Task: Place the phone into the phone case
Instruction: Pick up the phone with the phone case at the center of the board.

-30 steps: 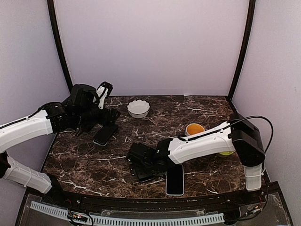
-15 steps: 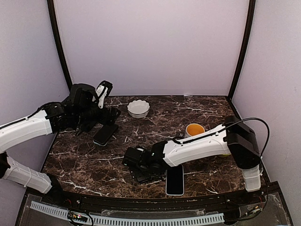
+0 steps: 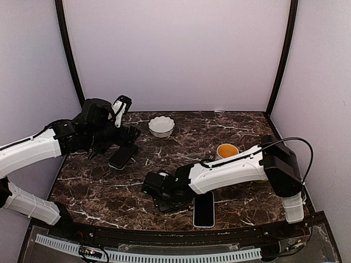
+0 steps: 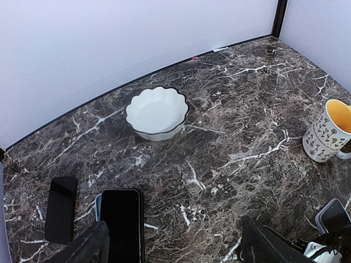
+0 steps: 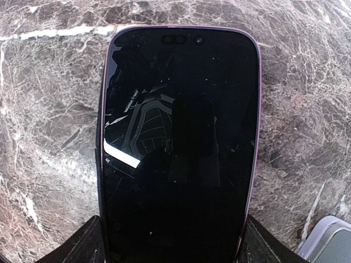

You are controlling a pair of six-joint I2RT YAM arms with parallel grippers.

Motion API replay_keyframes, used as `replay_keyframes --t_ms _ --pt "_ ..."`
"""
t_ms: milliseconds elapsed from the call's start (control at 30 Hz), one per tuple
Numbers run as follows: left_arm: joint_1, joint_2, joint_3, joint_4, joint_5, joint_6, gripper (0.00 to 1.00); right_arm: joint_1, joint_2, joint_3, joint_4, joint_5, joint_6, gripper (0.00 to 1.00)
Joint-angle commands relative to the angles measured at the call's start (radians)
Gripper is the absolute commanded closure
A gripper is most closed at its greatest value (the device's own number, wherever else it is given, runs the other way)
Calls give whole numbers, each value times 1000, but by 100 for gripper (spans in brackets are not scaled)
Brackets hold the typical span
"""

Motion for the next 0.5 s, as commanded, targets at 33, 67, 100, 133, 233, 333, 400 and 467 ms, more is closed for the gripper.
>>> replay_keyframes --t_ms 33,67,100,133,233,333,400,467 --pt "6 -9 -15 21 5 15 15 19 34 1 -18 32 -16 76" --pt "6 -8 -15 22 5 15 15 22 29 2 -21 46 -14 80" --pt "5 -7 -15 23 5 16 15 26 23 2 -21 60 -11 83" --pt "5 -7 -16 23 7 17 15 30 15 2 -18 74 -10 87" --pt "5 -4 -19 27 20 22 15 43 -16 -10 30 103 -31 93" --pt "5 -3 -23 33 33 25 15 53 -42 -15 50 150 -30 99" --pt "6 -2 -25 35 35 25 15 56 -62 -32 71 176 -32 100" --pt "5 -2 -26 39 42 25 15 56 -80 -62 105 185 -38 100"
